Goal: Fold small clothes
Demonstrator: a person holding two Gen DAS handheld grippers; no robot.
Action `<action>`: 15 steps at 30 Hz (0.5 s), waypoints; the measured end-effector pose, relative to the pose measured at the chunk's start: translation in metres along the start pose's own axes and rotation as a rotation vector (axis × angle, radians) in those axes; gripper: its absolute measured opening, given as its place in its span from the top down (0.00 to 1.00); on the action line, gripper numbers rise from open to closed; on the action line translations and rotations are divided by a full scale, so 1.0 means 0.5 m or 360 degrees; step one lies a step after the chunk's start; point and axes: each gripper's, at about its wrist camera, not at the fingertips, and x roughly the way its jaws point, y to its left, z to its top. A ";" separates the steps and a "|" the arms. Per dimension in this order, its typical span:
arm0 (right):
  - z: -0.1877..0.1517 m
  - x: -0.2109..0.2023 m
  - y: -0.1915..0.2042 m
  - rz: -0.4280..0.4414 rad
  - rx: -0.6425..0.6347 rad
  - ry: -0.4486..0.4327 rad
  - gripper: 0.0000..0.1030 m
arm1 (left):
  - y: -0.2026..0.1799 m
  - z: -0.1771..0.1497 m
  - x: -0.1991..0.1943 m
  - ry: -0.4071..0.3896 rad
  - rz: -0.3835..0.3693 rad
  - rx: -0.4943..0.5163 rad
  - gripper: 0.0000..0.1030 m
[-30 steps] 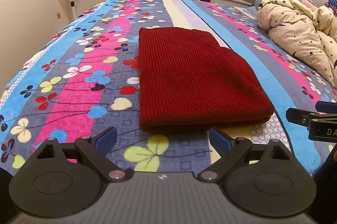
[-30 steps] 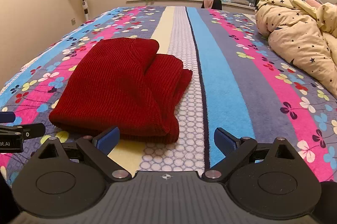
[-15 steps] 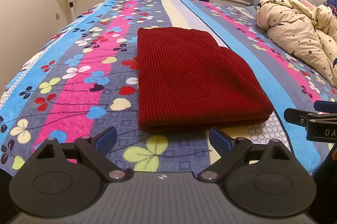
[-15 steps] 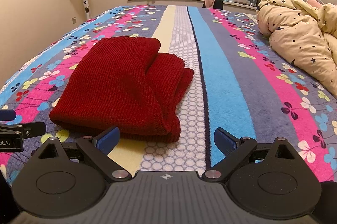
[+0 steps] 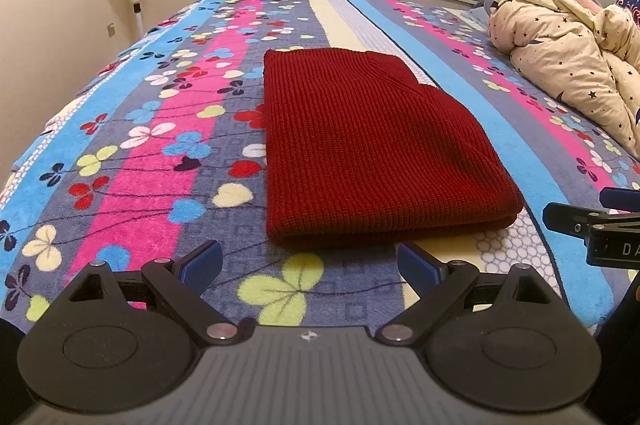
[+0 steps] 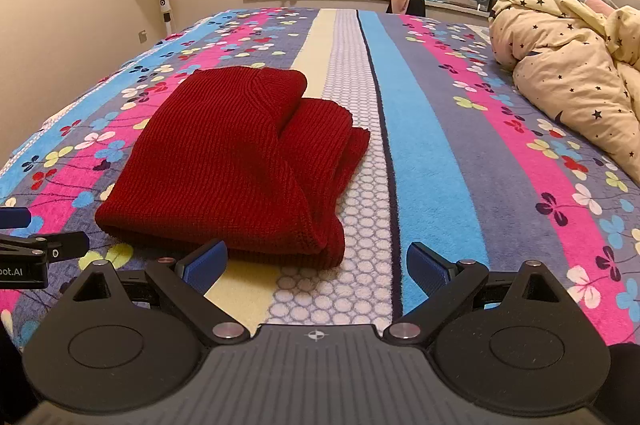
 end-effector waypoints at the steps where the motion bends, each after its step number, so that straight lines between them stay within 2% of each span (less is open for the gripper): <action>1: 0.000 0.000 0.000 0.0000 0.0000 0.0000 0.07 | 0.000 0.000 0.000 -0.0001 0.0000 0.0000 0.06; 15: -0.002 0.000 -0.001 0.0004 -0.0004 0.0001 0.07 | 0.001 0.000 -0.003 -0.0022 -0.0016 0.0030 0.06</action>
